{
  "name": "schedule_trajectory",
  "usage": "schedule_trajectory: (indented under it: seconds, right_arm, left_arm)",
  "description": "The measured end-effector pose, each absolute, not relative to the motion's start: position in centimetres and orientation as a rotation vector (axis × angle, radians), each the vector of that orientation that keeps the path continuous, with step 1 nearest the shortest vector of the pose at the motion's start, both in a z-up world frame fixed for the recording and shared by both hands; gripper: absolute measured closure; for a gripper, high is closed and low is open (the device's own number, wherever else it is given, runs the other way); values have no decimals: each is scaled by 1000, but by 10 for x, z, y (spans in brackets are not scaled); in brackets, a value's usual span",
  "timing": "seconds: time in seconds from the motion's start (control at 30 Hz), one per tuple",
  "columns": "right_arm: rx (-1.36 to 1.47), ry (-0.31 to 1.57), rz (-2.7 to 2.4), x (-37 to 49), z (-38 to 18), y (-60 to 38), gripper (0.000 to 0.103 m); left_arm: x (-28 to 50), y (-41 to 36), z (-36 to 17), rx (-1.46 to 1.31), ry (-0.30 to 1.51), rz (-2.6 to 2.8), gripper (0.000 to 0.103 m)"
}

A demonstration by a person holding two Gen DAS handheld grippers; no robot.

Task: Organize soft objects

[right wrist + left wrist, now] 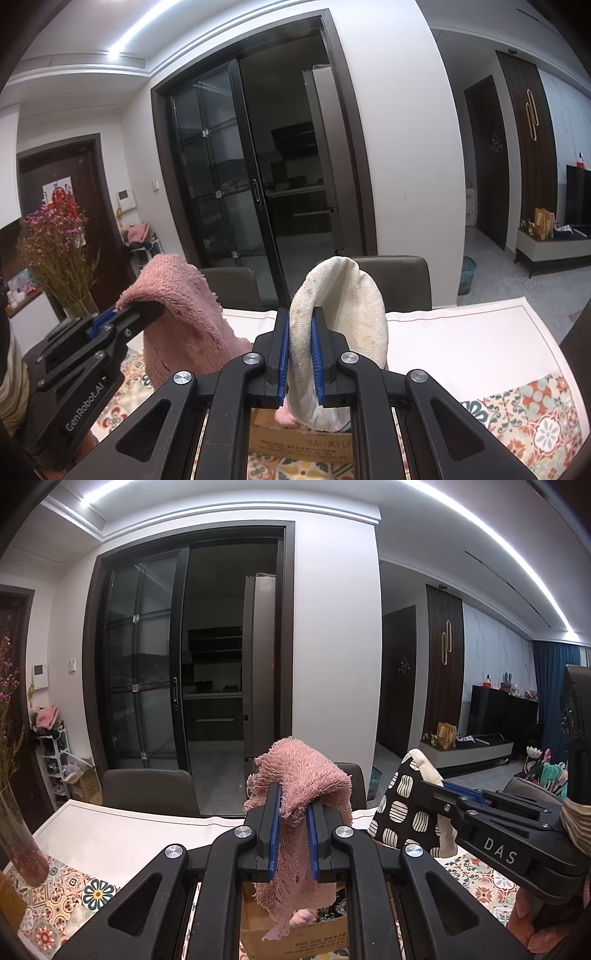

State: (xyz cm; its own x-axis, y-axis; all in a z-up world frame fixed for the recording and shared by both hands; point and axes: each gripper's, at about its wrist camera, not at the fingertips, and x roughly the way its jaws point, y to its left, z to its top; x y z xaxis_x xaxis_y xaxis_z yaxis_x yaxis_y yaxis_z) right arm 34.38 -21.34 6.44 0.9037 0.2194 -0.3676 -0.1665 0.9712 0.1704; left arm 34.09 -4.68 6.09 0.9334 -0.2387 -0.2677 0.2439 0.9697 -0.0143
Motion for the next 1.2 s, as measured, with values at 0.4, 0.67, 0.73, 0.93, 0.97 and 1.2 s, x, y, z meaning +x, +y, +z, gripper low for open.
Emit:
schedule_trajectory:
  seconds: [0.4,0.67,0.73,0.93,0.97,1.2]
  right_arm:
    - [129,490,204,388,34,-214,91]
    - [101,591,208,416,6,-210,91]
    - [98,622,212,422,-3,-209,91]
    - [94,694,228,435,-24,-209,91]
    - [91,706,228,440,-27,-209,91]
    - [85,772,228,450,-46,-209,90]
  left_arm:
    - [388,-57,28,26,375,-259,89]
    - [414,-65,-1,45,486,-274,89]
    - [418,-66,-8,45,511,-277,89]
    - [429,-69,-26,59,577,-278,89]
    - [431,-70,-30,61,587,-280,89]
    - [434,-75,-46,73,657,-294,88]
